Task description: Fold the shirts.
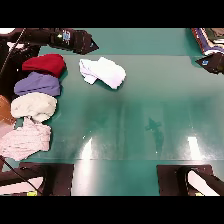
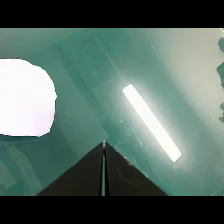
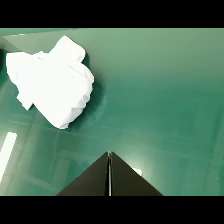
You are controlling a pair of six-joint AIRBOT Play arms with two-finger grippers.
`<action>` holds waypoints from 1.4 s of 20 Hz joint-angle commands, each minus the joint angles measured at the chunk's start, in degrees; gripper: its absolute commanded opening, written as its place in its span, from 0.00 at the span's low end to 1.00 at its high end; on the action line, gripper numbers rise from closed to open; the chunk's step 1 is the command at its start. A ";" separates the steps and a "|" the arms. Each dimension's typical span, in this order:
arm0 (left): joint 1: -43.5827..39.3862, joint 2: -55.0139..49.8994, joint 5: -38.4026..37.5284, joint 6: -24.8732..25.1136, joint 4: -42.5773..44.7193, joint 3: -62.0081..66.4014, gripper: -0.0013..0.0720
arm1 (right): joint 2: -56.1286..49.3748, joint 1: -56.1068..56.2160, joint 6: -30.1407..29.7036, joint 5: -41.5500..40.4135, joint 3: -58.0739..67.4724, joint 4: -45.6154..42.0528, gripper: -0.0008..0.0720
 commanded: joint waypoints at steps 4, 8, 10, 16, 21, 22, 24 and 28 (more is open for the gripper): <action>0.00 -0.02 0.02 0.02 0.02 0.00 0.05 | 0.04 0.04 0.00 0.00 0.00 0.02 0.03; 0.00 -0.02 0.02 0.02 0.00 0.00 0.05 | 0.04 0.04 0.00 0.00 0.00 0.02 0.03; 0.00 -0.02 0.00 0.02 0.00 0.00 0.05 | 0.04 0.04 0.00 0.00 0.00 0.02 0.03; 0.00 -0.02 3.58 0.04 0.04 0.00 0.05 | 0.07 0.04 0.00 -0.83 0.00 0.26 0.03; 0.17 -2.75 8.61 -4.33 14.01 -0.07 0.88 | 0.04 0.28 0.04 -1.07 0.00 0.26 0.03; 0.70 -4.55 9.31 -7.45 16.79 -0.07 0.88 | 0.04 0.28 0.04 -0.87 0.00 0.26 0.03; 2.97 -9.92 10.01 -11.41 18.38 -0.04 0.88 | 0.04 0.28 0.04 -0.07 0.00 0.26 0.03; 9.18 -22.86 10.88 -14.08 10.62 -0.04 0.88 | 0.04 0.28 0.04 3.87 0.00 0.24 0.03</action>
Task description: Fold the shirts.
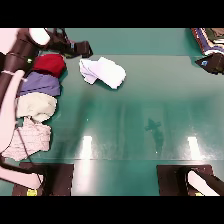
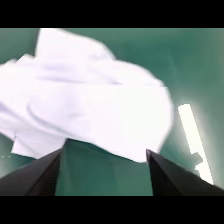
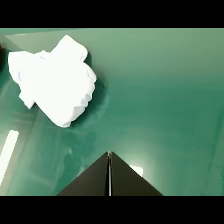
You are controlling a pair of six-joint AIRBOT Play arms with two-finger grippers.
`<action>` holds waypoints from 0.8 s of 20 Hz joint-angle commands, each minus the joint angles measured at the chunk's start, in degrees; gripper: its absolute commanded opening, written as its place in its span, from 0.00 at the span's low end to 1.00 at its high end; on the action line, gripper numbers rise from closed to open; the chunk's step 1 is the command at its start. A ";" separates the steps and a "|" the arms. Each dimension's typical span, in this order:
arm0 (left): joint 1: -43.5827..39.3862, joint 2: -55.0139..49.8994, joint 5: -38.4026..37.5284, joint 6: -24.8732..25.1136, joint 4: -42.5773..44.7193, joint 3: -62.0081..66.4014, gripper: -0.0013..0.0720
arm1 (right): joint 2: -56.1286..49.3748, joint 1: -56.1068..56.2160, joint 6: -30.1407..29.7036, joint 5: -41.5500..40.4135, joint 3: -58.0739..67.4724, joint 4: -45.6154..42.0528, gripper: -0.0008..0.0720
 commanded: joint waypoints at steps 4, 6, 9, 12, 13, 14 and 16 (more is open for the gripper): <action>5.84 -16.35 9.90 -2.89 -10.03 0.09 0.88 | 0.04 0.04 0.04 5.29 0.00 0.00 0.03; 5.81 -18.93 15.32 -2.12 -11.67 0.39 0.88 | 0.04 0.04 0.04 5.22 0.00 0.00 0.03; 5.84 -20.79 19.32 -0.90 -13.60 0.37 0.86 | 0.04 0.04 0.04 5.09 0.00 -0.02 0.03; 5.84 -20.81 20.81 -0.94 -13.84 1.51 0.12 | 0.04 0.04 0.04 4.09 0.00 -0.07 0.03; 5.84 -20.59 20.33 -0.74 -13.84 2.60 0.05 | 0.09 0.04 0.02 4.02 0.02 -0.04 0.03; 5.84 -20.24 18.91 0.00 -13.86 4.33 0.05 | 0.33 0.04 0.02 3.98 0.02 -0.04 0.03; 5.81 -18.73 14.01 3.82 -13.81 9.40 0.05 | 1.42 0.02 0.00 2.54 0.09 -0.04 0.03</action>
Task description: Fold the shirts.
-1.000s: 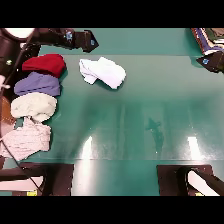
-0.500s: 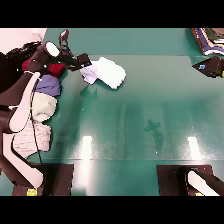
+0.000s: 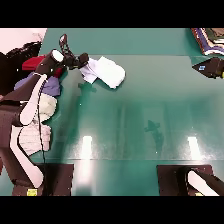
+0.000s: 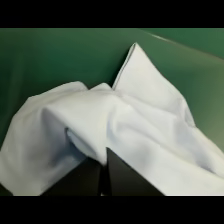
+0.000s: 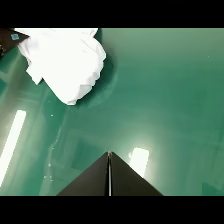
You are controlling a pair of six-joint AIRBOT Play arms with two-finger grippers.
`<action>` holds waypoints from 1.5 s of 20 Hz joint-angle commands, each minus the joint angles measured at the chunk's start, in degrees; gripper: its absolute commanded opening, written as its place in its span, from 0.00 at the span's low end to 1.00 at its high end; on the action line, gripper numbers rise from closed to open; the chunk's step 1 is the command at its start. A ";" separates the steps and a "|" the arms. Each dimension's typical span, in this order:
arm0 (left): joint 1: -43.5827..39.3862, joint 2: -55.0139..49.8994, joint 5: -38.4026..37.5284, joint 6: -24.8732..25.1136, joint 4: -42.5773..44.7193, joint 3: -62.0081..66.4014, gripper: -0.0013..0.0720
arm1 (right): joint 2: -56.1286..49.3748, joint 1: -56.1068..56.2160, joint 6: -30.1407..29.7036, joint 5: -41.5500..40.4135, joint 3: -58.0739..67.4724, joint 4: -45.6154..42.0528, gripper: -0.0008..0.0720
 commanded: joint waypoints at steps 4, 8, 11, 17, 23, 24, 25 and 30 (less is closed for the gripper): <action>-0.96 13.49 -5.66 11.72 -0.74 11.06 0.05 | 6.73 0.02 -0.04 -11.89 0.15 -0.04 0.03; -5.14 32.06 -8.33 16.85 -0.90 11.06 0.05 | 11.80 0.02 -0.07 -22.01 0.17 -0.26 0.03; -11.87 41.40 -9.99 19.28 -0.90 11.06 0.05 | 11.28 0.02 -0.07 -19.91 1.77 -0.52 0.03; -23.32 45.33 -15.30 19.23 0.00 8.90 0.05 | 0.85 0.04 -0.07 -7.74 18.56 -0.57 0.03; -23.26 45.33 -22.10 9.66 11.47 -7.63 0.05 | -4.68 0.02 -0.04 -0.81 26.64 -0.59 0.03; -23.26 45.33 -22.12 8.66 11.74 -11.89 0.05 | -4.63 0.02 -0.04 -0.63 26.29 -0.59 0.03; -23.26 45.33 -22.49 8.46 11.06 -15.93 0.05 | -4.59 0.04 -0.04 -0.39 25.79 -0.59 0.03; -23.26 45.48 -30.18 7.26 10.49 -36.37 0.05 | -2.78 0.04 -0.04 -0.83 20.04 -0.55 0.03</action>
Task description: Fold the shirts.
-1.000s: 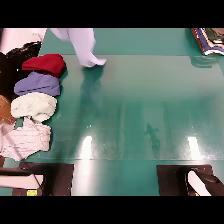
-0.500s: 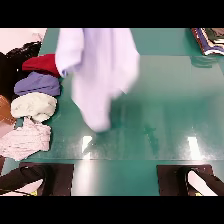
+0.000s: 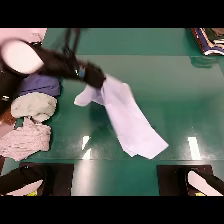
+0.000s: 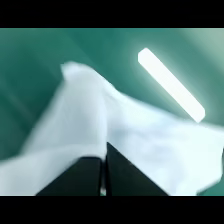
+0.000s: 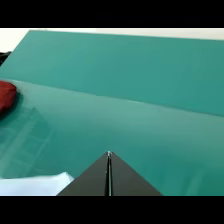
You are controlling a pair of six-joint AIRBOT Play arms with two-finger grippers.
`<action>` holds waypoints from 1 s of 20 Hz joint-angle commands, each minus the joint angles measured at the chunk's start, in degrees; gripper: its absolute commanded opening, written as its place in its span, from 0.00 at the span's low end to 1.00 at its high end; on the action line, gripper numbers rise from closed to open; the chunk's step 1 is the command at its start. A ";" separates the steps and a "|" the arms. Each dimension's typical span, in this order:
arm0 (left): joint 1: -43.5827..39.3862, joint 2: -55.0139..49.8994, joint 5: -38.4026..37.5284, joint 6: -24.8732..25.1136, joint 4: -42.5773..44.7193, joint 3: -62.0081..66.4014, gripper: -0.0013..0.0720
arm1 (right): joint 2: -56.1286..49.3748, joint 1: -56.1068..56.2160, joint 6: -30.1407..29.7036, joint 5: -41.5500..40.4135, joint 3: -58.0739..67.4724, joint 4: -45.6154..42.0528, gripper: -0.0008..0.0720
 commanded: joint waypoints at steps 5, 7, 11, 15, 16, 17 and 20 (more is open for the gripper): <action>-0.07 0.20 -8.76 -0.83 3.91 -16.72 0.07 | 4.81 0.04 0.04 -4.31 -10.84 0.09 0.03; -0.07 0.20 -8.79 1.29 4.24 -16.68 0.07 | 5.86 0.02 0.04 -5.42 -12.79 0.07 0.03; -0.07 0.15 -7.15 -0.94 4.66 -16.70 0.95 | 6.32 0.04 0.04 -5.66 -13.46 0.09 0.03; 1.73 0.20 -3.85 -3.17 21.38 -12.92 0.95 | 6.32 0.04 0.04 -5.66 -13.46 0.09 0.03; 4.33 0.13 -2.73 -3.85 24.22 -11.02 0.95 | 6.32 0.02 0.04 -5.64 -13.46 0.04 0.03; 8.41 -0.02 -0.85 -4.39 24.09 -9.01 0.95 | 6.32 0.02 0.04 -5.64 -13.46 0.07 0.03; 20.83 -3.41 3.93 -1.11 9.27 -4.44 0.92 | 5.88 0.04 0.07 -5.55 -13.46 0.17 0.03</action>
